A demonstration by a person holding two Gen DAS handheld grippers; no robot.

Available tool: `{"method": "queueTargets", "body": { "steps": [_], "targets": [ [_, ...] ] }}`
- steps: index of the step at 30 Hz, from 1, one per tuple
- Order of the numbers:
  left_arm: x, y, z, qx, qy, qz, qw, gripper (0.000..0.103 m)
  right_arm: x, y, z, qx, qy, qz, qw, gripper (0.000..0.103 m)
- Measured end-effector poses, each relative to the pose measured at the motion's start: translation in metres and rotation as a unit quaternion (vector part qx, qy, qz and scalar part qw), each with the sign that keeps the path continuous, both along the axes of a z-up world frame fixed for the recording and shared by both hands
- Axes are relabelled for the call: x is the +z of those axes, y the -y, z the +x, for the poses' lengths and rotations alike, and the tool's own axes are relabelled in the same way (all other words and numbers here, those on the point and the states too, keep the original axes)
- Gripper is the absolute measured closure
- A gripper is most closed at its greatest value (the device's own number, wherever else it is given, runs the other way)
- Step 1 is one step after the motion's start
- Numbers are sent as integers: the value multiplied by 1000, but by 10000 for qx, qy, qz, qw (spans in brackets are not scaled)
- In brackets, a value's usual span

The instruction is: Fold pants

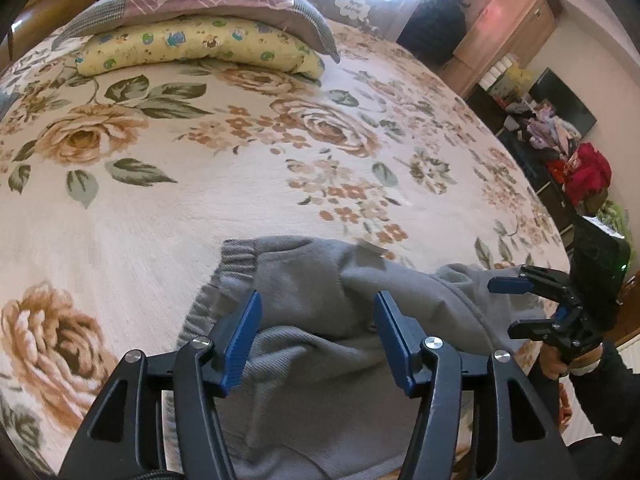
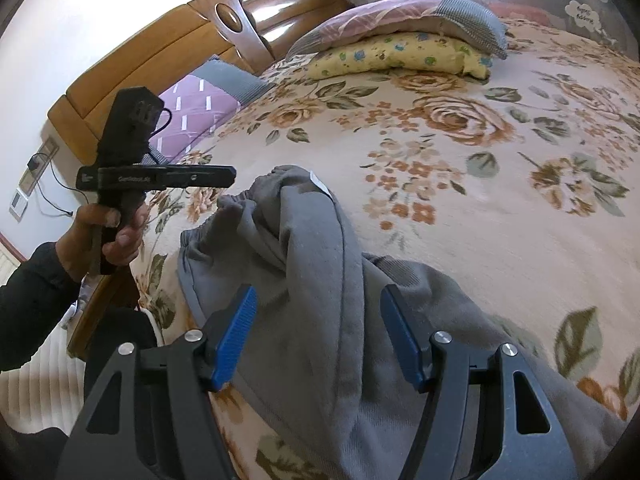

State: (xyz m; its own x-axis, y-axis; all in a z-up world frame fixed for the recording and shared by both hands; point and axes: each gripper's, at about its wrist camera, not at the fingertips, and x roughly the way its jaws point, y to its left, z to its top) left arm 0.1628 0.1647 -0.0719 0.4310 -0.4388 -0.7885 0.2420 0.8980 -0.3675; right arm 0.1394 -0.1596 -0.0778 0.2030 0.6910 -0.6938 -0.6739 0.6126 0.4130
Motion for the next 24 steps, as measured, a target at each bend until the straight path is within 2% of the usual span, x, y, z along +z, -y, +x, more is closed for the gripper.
{"method": "queueTargets", "body": {
  "steps": [8,15,18,19,20,21,22,24],
  "targets": [
    [-17,-12,37,-154,-315,83,9994,36,-12,-15,34,-83,-525,293,9982,37],
    [-47,-17,63,-362,-899,-180,9951,35,-41,-29,81,-158,-1383,635,9882,37],
    [-54,-13,64,-467,-935,-146,9944,35,-58,-40,91,-53,-1796,666,9815,37],
    [-55,-13,62,-490,-893,-162,9947,37,-62,-44,92,-1,-1889,659,9798,38],
    [-55,-13,62,-509,-858,-192,9948,44,-66,-48,92,64,-1962,682,9782,41],
    [-55,-13,62,-541,-833,-230,9948,53,-67,-51,91,119,-1974,732,9775,55],
    [-54,-13,60,-550,-788,-203,9952,68,-66,-53,91,130,-1945,743,9780,61],
    [-51,-16,56,-556,-674,-189,9960,74,-60,-55,87,148,-1778,727,9813,72]
  ]
}}
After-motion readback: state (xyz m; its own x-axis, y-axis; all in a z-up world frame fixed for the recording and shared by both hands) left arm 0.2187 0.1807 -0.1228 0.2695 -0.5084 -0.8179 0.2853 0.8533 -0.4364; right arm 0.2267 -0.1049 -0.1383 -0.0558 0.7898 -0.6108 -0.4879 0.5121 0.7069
